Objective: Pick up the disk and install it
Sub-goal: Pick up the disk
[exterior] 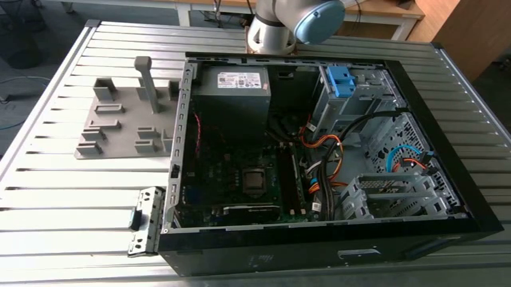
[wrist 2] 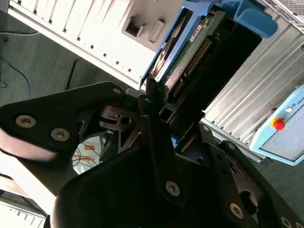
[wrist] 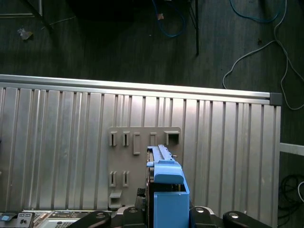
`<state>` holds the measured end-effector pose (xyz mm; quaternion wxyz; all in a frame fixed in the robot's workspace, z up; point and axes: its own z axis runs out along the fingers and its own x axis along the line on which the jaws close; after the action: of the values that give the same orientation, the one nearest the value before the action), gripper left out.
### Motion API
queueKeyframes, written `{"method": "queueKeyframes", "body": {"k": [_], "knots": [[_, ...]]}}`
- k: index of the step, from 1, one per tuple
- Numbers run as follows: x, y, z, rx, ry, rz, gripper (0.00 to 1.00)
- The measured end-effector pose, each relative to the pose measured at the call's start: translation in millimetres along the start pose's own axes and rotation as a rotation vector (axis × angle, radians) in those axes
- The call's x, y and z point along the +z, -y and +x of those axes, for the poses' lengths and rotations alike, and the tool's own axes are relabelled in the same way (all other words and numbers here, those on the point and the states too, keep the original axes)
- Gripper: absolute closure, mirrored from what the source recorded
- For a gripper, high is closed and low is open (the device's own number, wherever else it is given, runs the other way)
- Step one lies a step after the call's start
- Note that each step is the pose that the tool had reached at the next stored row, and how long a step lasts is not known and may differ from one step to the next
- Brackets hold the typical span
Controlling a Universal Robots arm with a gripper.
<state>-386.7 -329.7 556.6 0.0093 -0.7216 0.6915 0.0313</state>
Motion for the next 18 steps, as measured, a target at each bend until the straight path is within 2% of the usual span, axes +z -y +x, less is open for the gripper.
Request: {"method": "queueKeyframes", "body": {"k": [18], "knots": [[-0.5, -0.3, 8.1, 0.000, -0.0005, -0.0001, 0.64]]}}
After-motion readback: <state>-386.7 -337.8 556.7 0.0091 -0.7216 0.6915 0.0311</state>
